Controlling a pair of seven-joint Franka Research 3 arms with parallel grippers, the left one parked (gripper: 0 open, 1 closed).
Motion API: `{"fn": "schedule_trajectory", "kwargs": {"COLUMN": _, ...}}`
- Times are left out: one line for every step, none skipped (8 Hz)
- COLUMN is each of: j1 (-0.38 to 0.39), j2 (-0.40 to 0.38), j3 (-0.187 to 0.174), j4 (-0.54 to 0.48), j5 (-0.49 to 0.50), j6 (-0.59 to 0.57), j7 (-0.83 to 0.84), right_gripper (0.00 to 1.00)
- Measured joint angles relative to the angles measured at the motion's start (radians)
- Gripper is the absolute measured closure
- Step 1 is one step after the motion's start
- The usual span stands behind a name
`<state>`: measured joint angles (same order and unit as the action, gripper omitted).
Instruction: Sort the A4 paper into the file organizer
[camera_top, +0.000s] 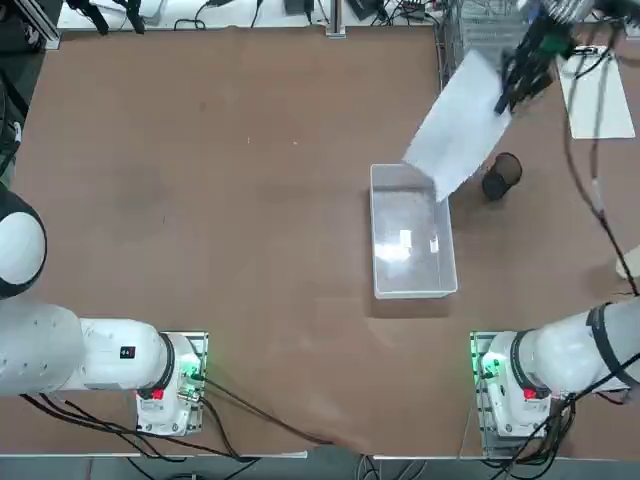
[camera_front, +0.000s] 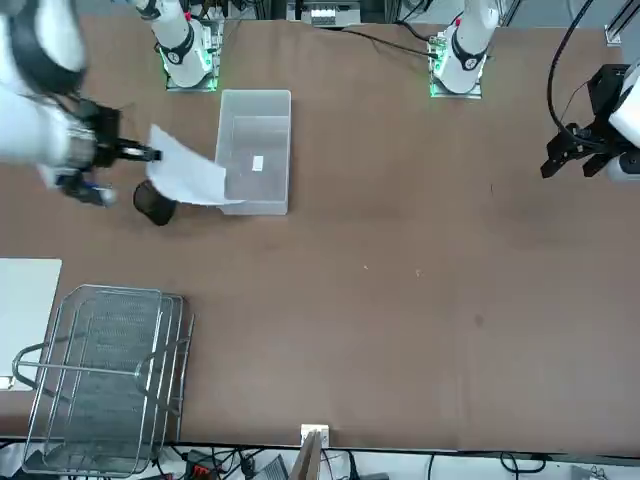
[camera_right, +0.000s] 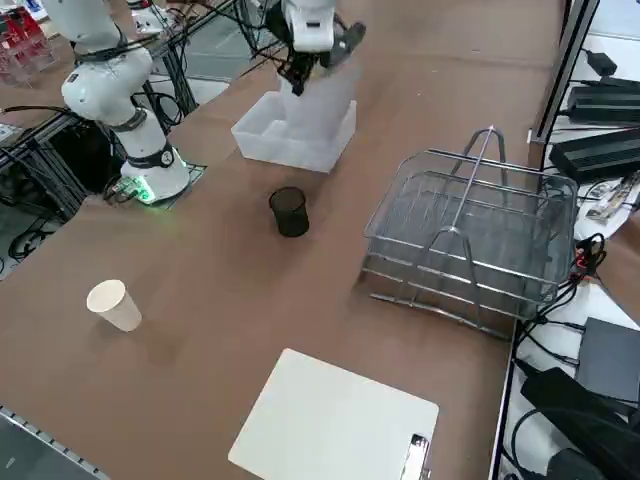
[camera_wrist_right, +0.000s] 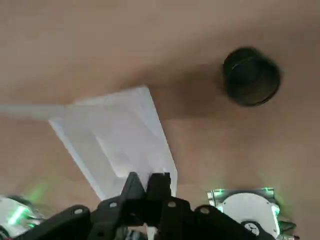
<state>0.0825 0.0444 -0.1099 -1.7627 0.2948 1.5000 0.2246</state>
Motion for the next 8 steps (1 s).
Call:
{"fn": "schedule_trajectory", "kwargs": {"j1": -0.037, "j2": 0.001, "j3": 0.000, "j4": 0.070, "j5": 0.005, "j6": -0.001, "j7": 0.000, "right_gripper": 0.98}}
{"fn": "schedule_trajectory", "kwargs": {"j1": -0.067, "j2": 0.006, "j3": 0.000, "j4": 0.128, "j5": 0.029, "j6": 0.005, "j7": 0.007, "right_gripper": 0.98}}
{"fn": "schedule_trajectory", "kwargs": {"j1": -0.096, "j2": 0.015, "j3": 0.000, "j4": 0.178, "j5": 0.072, "j6": 0.036, "j7": 0.024, "right_gripper": 0.98}}
{"fn": "schedule_trajectory", "kwargs": {"j1": -0.118, "j2": 0.024, "j3": 0.000, "j4": 0.205, "j5": 0.116, "j6": 0.101, "j7": 0.039, "right_gripper": 0.98}}
{"fn": "schedule_trajectory", "kwargs": {"j1": -0.132, "j2": 0.031, "j3": 0.000, "j4": 0.216, "j5": 0.161, "j6": 0.181, "j7": 0.049, "right_gripper": 0.98}}
{"fn": "schedule_trajectory", "kwargs": {"j1": -0.144, "j2": 0.037, "j3": 0.000, "j4": 0.220, "j5": 0.215, "j6": 0.249, "j7": 0.053, "right_gripper": 0.98}}
{"fn": "schedule_trajectory", "kwargs": {"j1": -0.157, "j2": 0.043, "j3": 0.000, "j4": 0.221, "j5": 0.281, "j6": 0.314, "j7": 0.055, "right_gripper": 0.98}}
{"fn": "schedule_trajectory", "kwargs": {"j1": -0.169, "j2": 0.048, "j3": 0.000, "j4": 0.221, "j5": 0.341, "j6": 0.378, "j7": 0.055, "right_gripper": 0.98}}
